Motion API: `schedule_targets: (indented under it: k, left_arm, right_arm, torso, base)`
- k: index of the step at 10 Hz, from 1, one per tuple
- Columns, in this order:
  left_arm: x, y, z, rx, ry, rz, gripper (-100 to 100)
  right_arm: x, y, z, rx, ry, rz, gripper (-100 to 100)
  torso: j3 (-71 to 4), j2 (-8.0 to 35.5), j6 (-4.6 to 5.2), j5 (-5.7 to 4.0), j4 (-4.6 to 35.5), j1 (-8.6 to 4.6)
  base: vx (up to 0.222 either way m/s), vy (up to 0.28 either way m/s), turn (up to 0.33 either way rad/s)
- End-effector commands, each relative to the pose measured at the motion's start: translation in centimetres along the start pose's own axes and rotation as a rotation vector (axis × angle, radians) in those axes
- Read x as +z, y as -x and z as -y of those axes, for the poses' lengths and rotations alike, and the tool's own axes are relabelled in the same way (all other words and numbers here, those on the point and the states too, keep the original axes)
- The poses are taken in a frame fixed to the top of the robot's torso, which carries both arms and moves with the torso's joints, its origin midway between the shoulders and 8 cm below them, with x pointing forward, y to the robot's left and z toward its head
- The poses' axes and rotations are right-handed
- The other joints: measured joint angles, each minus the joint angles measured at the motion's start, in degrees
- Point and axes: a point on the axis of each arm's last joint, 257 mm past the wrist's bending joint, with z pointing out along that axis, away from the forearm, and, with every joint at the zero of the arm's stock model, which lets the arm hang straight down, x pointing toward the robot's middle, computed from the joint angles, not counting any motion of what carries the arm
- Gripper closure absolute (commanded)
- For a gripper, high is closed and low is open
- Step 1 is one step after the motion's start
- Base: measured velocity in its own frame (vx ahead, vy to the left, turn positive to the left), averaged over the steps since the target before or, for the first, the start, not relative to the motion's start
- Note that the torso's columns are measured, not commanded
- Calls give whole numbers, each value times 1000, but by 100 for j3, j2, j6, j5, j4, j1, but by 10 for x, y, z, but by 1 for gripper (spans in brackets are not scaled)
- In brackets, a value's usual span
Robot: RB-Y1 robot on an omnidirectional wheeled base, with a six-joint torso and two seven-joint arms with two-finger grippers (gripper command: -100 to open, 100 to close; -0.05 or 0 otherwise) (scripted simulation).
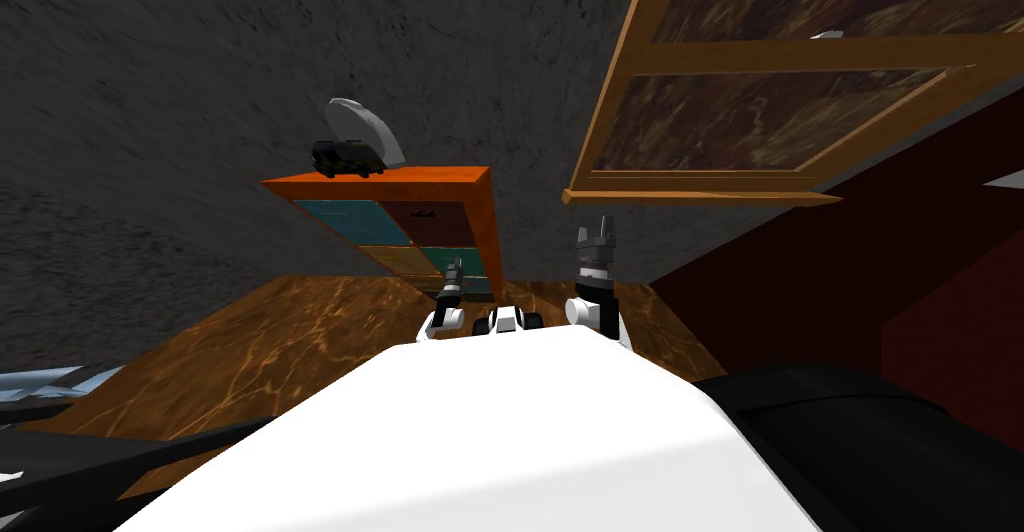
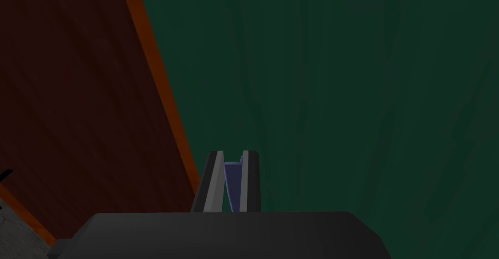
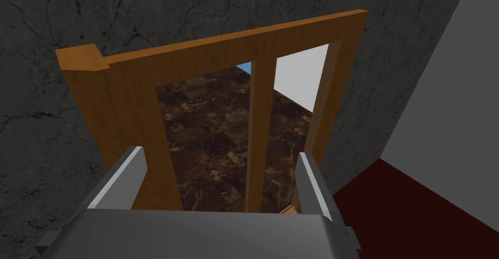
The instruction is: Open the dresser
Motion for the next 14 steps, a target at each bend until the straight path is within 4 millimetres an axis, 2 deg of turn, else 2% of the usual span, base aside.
schedule_targets:
  k: [1, 4, 7, 8, 9, 10, 11, 12, 13, 14]
  left_arm:
    - [1, -1, -2, 0, 15, -6, 100]
    - [3, -2, 2, -2, 11, -10, 100]
    - [20, 57, -16, 40, 36, 73, 100]
    - [19, 65, -17, 44, 39, 89, 100]
    - [19, 65, -17, 44, 39, 89, 100]
    - [24, 88, -20, 55, 42, 125, 100]
    - [24, 88, -21, 55, 44, 126, 100]
    - [29, 111, -21, 64, 43, 162, 100]
    - [28, 111, -23, 64, 48, 163, 100]
    - [34, 134, -19, 71, 39, 201, 100]
  right_arm:
    - [0, 0, 0, 0, 0, 0, 0]
    - [0, 0, 0, 0, 0, 0, 0]
    - [0, 0, 0, 0, 0, 0, 0]
    - [0, 0, 0, 0, 0, 0, 0]
    - [0, 0, 0, 0, 0, 0, 0]
    - [0, 0, 0, 0, 0, 0, 0]
    - [0, 0, 0, 0, 0, 0, 0]
    - [0, 0, 0, 0, 0, 0, 0]
    - [0, 0, 0, 0, 0, 0, 0]
    - [0, 0, 0, 0, 0, 0, 0]
  torso:
    - [-4, 7, -8, -6, 13, 10]
    - [0, 10, -5, -10, 19, 0]
    - [-8, -3, 11, -4, 5, -11]
    - [4, 15, 18, 1, 3, -16]
    - [-13, -16, -5, -5, 4, -6]
    - [-39, -54, -19, -12, 6, 4]
    - [-36, -45, -9, -8, 4, 9]
    - [-26, -33, -11, -1, 1, 16]
    - [-14, -11, 1, 0, 5, 7]
    - [-10, -8, -6, -2, 8, 4]
  base:
    - [-166, 18, 16]
    - [-178, 13, 15]
    - [-207, 6, -346]
    - [-213, 1, -177]
    - [-87, -20, 9]
    - [-91, -31, -234]
    - [-89, -11, -132]
    - [-133, -28, -259]
    - [-121, -14, -139]
    - [-152, -11, -263]
